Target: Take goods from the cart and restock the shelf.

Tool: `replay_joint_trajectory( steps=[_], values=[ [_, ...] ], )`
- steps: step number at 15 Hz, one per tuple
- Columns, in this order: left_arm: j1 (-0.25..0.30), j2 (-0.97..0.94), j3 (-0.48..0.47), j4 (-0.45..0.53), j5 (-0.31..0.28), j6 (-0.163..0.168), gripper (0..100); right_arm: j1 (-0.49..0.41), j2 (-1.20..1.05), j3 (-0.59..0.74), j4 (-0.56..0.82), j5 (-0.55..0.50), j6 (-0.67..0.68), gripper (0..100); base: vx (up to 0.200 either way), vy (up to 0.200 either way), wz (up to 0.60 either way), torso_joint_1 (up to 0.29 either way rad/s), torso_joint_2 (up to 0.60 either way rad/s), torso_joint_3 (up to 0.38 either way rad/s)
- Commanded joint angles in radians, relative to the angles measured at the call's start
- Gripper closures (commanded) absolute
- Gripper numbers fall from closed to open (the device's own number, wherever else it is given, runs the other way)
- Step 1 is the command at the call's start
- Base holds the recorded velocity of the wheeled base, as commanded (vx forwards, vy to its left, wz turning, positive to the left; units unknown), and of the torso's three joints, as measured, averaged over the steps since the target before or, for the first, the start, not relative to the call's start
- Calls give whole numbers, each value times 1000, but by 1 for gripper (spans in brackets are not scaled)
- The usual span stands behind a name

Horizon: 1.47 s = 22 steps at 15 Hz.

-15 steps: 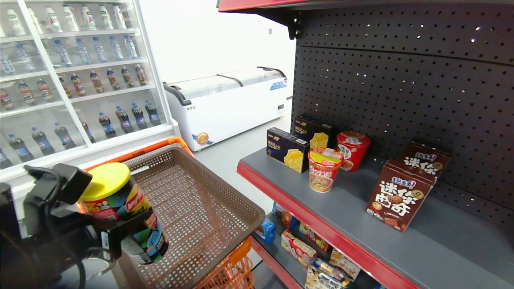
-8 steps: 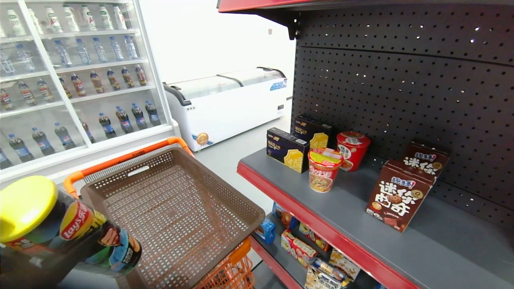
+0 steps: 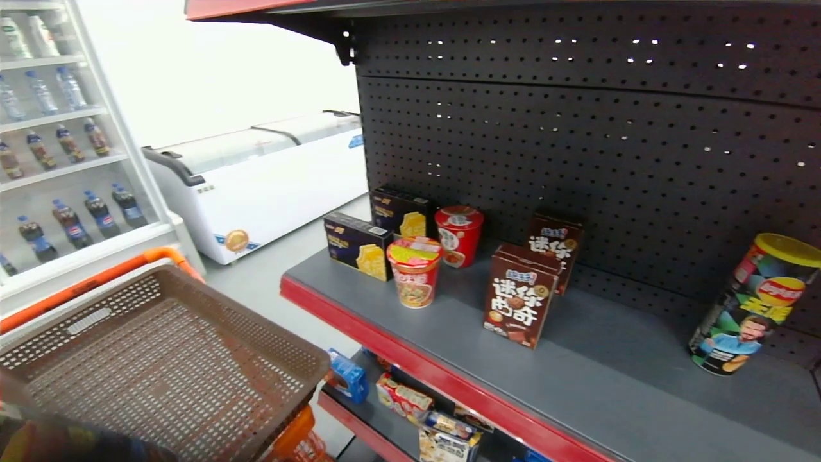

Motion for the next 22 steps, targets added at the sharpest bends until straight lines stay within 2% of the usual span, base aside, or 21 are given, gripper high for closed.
replay_joint_trajectory(
  steps=[1, 5, 12, 17, 18, 19, 20, 21, 22],
  values=[
    [1, -140, -5, 42, 1, 0, 100, 0, 1, 0, 0, 0, -1, 0, 0, 0, -600, 2, -2, 2],
    [1, -214, -16, 114, 1, -1, 100, 0, 1, 0, 0, 0, -1, 0, 0, 0, -600, 2, 6, 1],
    [9, -231, -11, 116, 14, -1, 100, 0, 1, 0, 0, 0, -4, 0, 0, 0, -514, 1, 3, 3],
    [15, -280, -11, 124, 123, -3, 100, 0, 3, 0, 0, 3, -10, 0, 0, 0, 0, 0, 0, 0],
    [15, -300, -22, 165, 151, -1, 100, -3, 6, -3, 3, 0, -33, 0, 0, 0, 0, 0, 0, 0],
    [15, -323, -44, 217, 172, 0, 100, -26, 98, -8, 6, -58, 56, 0, 0, 0, 0, 0, 0, 0],
    [21, -364, -79, 282, 203, 0, 100, -11, 201, -12, -33, -142, 74, 0, 0, 0, 0, 0, 0, 0],
    [26, -370, -131, 334, 235, 6, 100, 26, 309, -272, -94, -110, 125, 0, 0, 0, 0, 0, 0, 0],
    [26, -369, -186, 375, 261, 20, 100, 20, 630, -565, -71, -104, 315, 0, 0, 0, 0, 0, 0, 0]
  ],
)
